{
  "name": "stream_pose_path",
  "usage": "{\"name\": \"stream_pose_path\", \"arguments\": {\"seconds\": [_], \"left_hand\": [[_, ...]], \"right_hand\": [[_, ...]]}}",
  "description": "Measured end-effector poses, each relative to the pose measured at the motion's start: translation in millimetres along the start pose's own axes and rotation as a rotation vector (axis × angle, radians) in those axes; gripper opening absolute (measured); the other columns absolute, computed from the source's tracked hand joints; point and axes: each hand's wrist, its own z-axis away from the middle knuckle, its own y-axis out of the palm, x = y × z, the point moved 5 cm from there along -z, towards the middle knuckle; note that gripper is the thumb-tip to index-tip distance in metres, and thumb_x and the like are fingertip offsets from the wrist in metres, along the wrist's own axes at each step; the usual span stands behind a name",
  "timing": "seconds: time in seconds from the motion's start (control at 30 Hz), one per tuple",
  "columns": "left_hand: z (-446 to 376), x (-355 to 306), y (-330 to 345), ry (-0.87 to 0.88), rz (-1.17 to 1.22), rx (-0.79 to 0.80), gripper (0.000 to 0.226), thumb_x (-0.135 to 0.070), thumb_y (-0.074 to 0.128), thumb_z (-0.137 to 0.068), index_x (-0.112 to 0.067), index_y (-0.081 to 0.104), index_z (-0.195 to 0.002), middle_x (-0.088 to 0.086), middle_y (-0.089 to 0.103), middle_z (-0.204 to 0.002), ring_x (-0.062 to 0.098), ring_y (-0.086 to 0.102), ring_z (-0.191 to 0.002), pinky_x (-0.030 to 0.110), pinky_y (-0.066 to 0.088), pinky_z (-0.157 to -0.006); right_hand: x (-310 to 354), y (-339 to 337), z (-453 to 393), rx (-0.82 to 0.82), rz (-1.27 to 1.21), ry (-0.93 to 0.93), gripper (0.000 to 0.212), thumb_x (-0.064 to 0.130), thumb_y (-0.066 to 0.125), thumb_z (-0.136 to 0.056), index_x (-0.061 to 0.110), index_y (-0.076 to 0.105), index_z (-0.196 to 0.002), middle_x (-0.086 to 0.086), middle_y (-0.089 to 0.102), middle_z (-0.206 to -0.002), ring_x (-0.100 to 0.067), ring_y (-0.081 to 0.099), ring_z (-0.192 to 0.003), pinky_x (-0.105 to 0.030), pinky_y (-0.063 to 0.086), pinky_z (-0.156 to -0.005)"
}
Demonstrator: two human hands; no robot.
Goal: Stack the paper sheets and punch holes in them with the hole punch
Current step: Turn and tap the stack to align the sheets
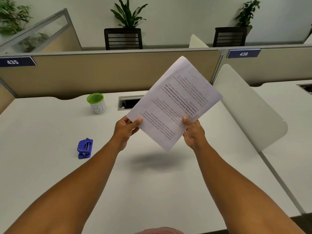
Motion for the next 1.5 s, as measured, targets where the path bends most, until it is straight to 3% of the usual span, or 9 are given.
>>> {"name": "stream_pose_path", "arguments": {"seconds": [0.2,0.33,0.5,0.77,0.9,1.03,1.17,1.23,1.5], "left_hand": [[4.1,0.2,14.2,-0.007,-0.016,0.057,0.027,-0.019,0.072,-0.087,-0.022,0.065,-0.113,-0.003,0.075,-0.109,0.015,0.072,-0.100,0.030,0.058,-0.082],[3.7,1.5,10.3,-0.027,-0.036,0.034,0.024,-0.019,0.071,-0.089,-0.020,0.065,-0.112,0.000,0.074,-0.112,0.017,0.071,-0.101,0.034,0.057,-0.086],[-0.3,-2.4,-7.4,-0.022,-0.098,-0.021,0.024,-0.018,0.070,-0.090,-0.020,0.064,-0.113,-0.003,0.074,-0.108,0.015,0.070,-0.098,0.030,0.059,-0.079],[-3.4,-12.8,-40.7,0.006,-0.216,-0.056,0.018,-0.019,0.070,-0.090,-0.031,0.066,-0.103,-0.014,0.076,-0.095,0.010,0.071,-0.089,0.022,0.056,-0.065],[-3.6,-15.8,-51.7,0.016,-0.286,-0.068,0.017,-0.022,0.069,-0.091,-0.034,0.066,-0.102,-0.012,0.074,-0.099,0.014,0.070,-0.093,0.028,0.055,-0.070],[-0.8,-14.5,-54.0,0.027,-0.364,-0.076,0.011,-0.029,0.068,-0.090,-0.037,0.066,-0.098,-0.012,0.074,-0.097,0.015,0.069,-0.092,0.031,0.054,-0.071],[5.5,-9.5,-51.7,0.035,-0.428,-0.098,0.011,-0.030,0.067,-0.091,-0.039,0.064,-0.096,-0.015,0.072,-0.093,0.010,0.068,-0.087,0.027,0.052,-0.069],[10.0,-6.9,-50.1,0.044,-0.441,-0.095,0.010,-0.031,0.068,-0.091,-0.040,0.066,-0.094,-0.021,0.073,-0.084,0.005,0.068,-0.081,0.016,0.052,-0.062],[20.6,10.5,-40.9,0.042,-0.449,-0.097,0.009,-0.030,0.070,-0.090,-0.038,0.067,-0.094,-0.018,0.071,-0.085,0.006,0.067,-0.084,0.011,0.050,-0.058]], "right_hand": [[-16.6,10.1,-3.2,0.026,-0.107,0.088,0.056,-0.006,0.054,-0.092,0.025,0.049,-0.139,-0.006,0.062,-0.135,-0.027,0.063,-0.118,-0.049,0.055,-0.092],[-21.2,9.9,-1.1,-0.006,0.000,0.103,0.051,-0.004,0.061,-0.089,0.028,0.057,-0.128,-0.002,0.068,-0.126,-0.024,0.064,-0.116,-0.047,0.058,-0.085],[-13.9,-4.6,1.7,-0.113,0.061,0.065,0.048,-0.001,0.067,-0.086,0.020,0.057,-0.128,-0.008,0.067,-0.126,-0.026,0.063,-0.116,-0.044,0.055,-0.088],[0.7,-28.9,9.0,-0.243,0.052,-0.004,0.048,-0.003,0.069,-0.084,0.014,0.053,-0.126,-0.012,0.064,-0.124,-0.030,0.063,-0.112,-0.038,0.056,-0.077],[3.8,-41.9,13.3,-0.248,0.207,-0.022,0.034,0.000,0.074,-0.081,0.014,0.059,-0.108,-0.011,0.067,-0.114,-0.033,0.064,-0.107,-0.042,0.058,-0.081],[3.4,-44.3,17.4,-0.213,0.530,-0.039,0.031,0.008,0.077,-0.078,0.011,0.066,-0.107,-0.007,0.072,-0.109,-0.031,0.068,-0.102,-0.042,0.058,-0.086],[3.9,-42.3,21.2,-0.203,0.733,-0.067,0.025,0.010,0.078,-0.079,0.013,0.067,-0.101,-0.001,0.074,-0.100,-0.024,0.070,-0.092,-0.027,0.056,-0.070],[4.2,-41.9,23.2,-0.194,0.784,-0.085,0.021,0.009,0.077,-0.079,0.014,0.066,-0.097,0.000,0.073,-0.099,-0.022,0.070,-0.091,-0.022,0.055,-0.066],[2.2,-39.7,29.1,-0.205,0.942,-0.137,0.021,0.004,0.074,-0.080,0.010,0.060,-0.095,-0.004,0.070,-0.102,-0.024,0.067,-0.093,-0.029,0.056,-0.075]]}}
